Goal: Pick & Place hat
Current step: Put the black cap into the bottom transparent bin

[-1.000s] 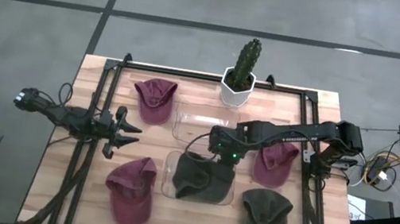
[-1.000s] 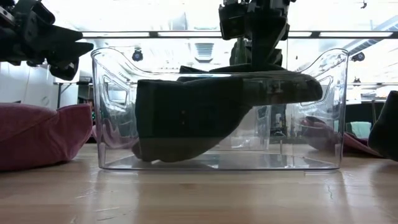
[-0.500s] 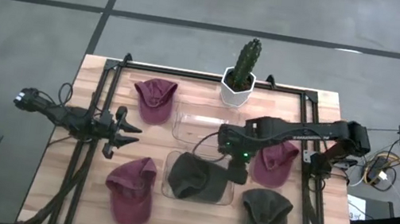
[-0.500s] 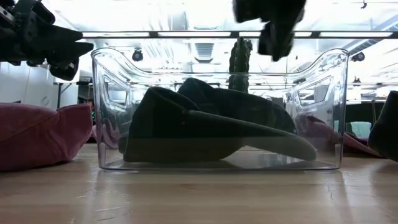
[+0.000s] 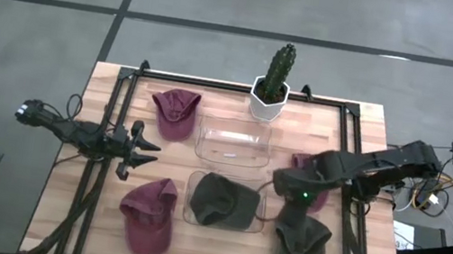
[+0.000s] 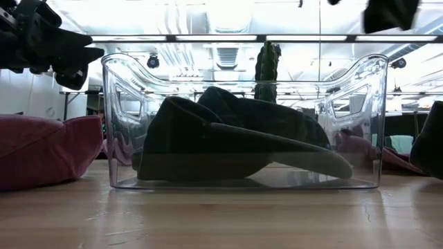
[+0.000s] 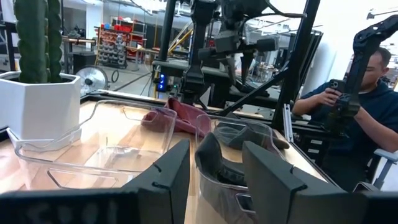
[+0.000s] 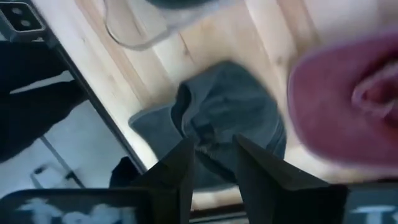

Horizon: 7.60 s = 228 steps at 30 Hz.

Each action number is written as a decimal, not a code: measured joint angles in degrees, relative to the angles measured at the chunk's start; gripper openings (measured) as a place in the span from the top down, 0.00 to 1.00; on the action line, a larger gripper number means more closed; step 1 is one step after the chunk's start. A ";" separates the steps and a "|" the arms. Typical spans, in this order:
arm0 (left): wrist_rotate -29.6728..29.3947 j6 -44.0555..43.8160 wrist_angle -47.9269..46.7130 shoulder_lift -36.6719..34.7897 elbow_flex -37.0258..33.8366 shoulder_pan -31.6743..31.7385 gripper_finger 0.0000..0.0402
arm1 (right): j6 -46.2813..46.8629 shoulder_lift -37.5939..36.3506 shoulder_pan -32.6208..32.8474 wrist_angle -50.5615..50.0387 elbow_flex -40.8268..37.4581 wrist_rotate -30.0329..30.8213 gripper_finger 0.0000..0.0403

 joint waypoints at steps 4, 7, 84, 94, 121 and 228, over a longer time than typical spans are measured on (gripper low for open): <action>0.00 0.00 0.00 0.02 0.00 0.01 0.65 | 7.50 -2.82 3.25 0.00 -3.46 1.10 0.75; -0.02 0.00 0.00 0.02 0.00 0.01 0.65 | 13.29 -4.54 5.22 0.04 -5.97 1.14 0.74; -0.02 1.42 0.02 -0.01 0.00 0.00 0.65 | 81.44 -14.13 32.29 50.01 -51.38 4.04 0.71; -0.02 1.46 0.02 0.00 0.00 0.01 0.65 | 79.49 -14.41 32.25 49.87 -46.76 3.50 0.96; -0.02 1.49 0.04 -0.02 0.00 -0.01 0.65 | 29.15 -16.66 28.49 42.02 -20.66 18.14 0.97; -0.02 1.97 0.37 0.00 0.00 0.00 0.65 | -63.55 45.53 -14.37 -15.04 48.48 -2.19 0.65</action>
